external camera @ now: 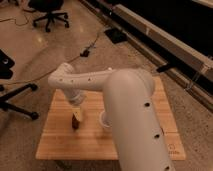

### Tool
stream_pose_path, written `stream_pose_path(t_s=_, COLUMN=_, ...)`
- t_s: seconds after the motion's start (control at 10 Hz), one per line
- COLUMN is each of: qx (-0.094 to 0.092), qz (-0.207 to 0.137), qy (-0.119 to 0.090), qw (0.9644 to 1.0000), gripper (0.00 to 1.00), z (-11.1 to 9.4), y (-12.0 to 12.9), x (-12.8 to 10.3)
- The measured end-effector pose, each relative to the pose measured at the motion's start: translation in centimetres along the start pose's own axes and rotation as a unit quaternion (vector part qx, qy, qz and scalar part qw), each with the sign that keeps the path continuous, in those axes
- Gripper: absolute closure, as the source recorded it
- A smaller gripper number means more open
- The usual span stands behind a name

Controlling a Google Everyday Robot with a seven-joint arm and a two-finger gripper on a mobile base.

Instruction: Place the pepper in the ceramic bowl

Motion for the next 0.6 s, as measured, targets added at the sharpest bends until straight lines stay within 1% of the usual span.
stream_pose_path(t_s=0.6, qx=-0.004, qz=-0.006, qy=0.007, qw=0.9999, gripper=0.2, z=0.71, y=-0.29, x=-0.08)
